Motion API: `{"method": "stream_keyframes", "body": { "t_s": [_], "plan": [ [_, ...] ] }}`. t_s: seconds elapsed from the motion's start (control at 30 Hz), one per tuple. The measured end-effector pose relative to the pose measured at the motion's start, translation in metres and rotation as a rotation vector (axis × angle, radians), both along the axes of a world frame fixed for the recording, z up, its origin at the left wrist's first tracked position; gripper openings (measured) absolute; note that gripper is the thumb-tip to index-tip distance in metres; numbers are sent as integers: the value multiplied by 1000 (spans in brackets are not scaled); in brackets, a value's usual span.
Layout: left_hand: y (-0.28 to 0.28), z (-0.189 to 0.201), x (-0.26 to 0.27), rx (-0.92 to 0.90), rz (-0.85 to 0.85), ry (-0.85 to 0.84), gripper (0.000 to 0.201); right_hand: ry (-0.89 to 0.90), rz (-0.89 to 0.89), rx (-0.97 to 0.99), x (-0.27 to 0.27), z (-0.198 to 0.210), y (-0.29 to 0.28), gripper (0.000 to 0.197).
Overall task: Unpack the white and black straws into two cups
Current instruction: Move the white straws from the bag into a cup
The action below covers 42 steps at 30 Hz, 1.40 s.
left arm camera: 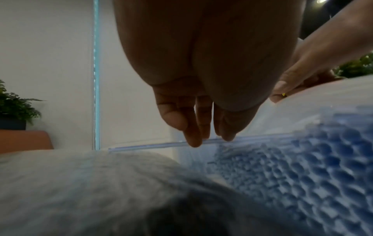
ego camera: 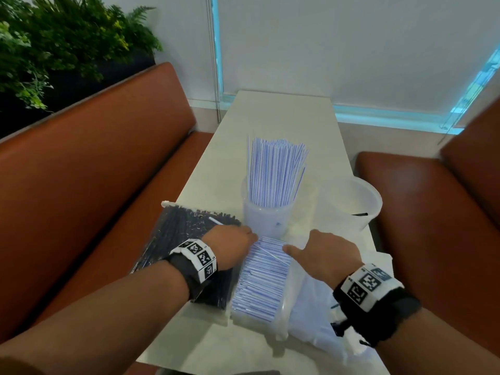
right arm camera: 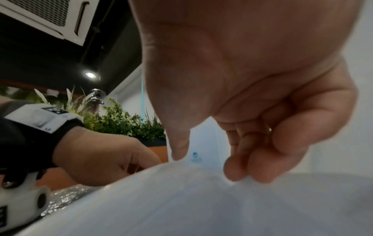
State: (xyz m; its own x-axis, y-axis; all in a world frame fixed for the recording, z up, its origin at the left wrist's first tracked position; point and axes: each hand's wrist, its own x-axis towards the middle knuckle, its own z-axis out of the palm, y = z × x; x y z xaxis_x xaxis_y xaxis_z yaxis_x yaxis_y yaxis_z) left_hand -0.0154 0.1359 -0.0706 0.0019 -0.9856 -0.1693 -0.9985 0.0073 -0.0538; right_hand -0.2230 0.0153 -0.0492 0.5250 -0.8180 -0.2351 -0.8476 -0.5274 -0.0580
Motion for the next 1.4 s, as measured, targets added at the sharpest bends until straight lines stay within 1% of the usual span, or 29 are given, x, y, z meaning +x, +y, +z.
{"method": "stream_keyframes", "body": {
  "t_s": [0.03, 0.1, 0.17, 0.23, 0.33, 0.43, 0.5, 0.57, 0.63, 0.73, 0.8, 0.87, 0.93, 1.0, 1.1, 1.27, 1.4],
  "plan": [
    [0, 0, -1, 30, -2, -12, 32, -3, 1, 31, 0, -2, 1, 61],
    [0, 2, -2, 48, -6, -24, 28, -40, 3, 83, 0, -5, 2, 46],
    [0, 4, -2, 5, -32, -50, 23, -82, -9, 117, 0, -5, 1, 35],
    [0, 4, -2, -73, -76, -81, 19, -110, -25, 133, 1, -4, 0, 30],
    [-1, 4, -12, -122, -146, -43, 21, -115, -16, 113, 6, -3, -2, 28],
    [-7, 2, -32, -135, -160, 84, 26, -117, -3, 93, 12, -2, -1, 28],
    [-15, -4, -45, -140, -179, 159, 33, -126, -1, 96, 14, -1, -1, 29],
    [-21, -11, -55, -76, -189, 189, 45, -147, -9, 106, 13, 0, -2, 30],
    [-26, -13, -61, -13, -167, 156, 48, -164, -14, 121, 12, 1, -3, 29],
    [-32, -14, -68, 54, -152, 113, 41, -155, -1, 127, 10, 1, -6, 31],
    [-33, -16, -70, 120, -171, 86, 39, -147, 21, 121, 10, 1, -7, 35],
    [-35, -16, -71, 153, -176, 104, 37, -150, 47, 116, 10, 0, -7, 41],
    [-37, -13, -73, 149, -148, 143, 34, -164, 59, 101, 9, 0, -8, 43],
    [-38, -10, -73, 144, -126, 147, 36, -156, 58, 83, 9, 1, -9, 41],
    [-39, -3, -67, 108, -117, 80, 36, -146, 44, 93, 9, 1, -12, 31],
    [-27, 11, -43, 89, -60, 5, 20, -169, 32, 82, 7, 1, -13, 22],
    [-9, 16, -9, 38, -80, -54, 26, -225, 1, 108, 3, 0, -14, 20]
  ]
}}
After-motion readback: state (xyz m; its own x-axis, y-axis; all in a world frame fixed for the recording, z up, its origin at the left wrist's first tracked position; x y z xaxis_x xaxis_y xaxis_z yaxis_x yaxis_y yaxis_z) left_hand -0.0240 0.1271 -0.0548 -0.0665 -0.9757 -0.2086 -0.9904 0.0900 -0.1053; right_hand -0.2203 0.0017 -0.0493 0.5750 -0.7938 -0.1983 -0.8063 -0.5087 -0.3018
